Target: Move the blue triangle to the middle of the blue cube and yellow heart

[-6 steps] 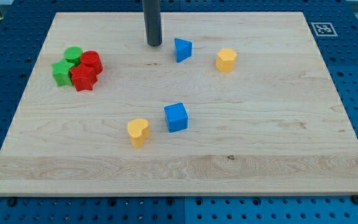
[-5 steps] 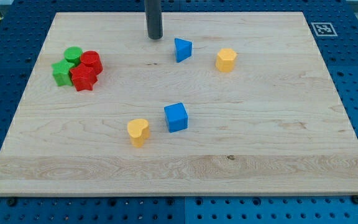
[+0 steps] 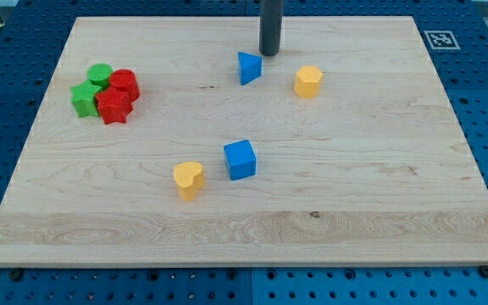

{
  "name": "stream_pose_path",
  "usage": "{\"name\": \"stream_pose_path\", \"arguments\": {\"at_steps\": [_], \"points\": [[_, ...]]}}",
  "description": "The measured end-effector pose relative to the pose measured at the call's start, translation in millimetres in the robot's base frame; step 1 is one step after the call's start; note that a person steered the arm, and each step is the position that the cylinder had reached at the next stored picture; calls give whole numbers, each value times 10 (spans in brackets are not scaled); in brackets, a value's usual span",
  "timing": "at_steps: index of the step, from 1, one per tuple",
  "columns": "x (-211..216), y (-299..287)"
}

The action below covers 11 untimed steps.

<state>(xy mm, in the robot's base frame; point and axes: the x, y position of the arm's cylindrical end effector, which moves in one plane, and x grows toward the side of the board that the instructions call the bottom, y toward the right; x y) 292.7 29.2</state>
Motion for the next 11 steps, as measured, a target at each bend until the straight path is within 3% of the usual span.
{"name": "stream_pose_path", "arguments": {"at_steps": [4,6,8,11], "points": [[1151,-575],[1425,-581],[1425,-532],[870,-486]]}}
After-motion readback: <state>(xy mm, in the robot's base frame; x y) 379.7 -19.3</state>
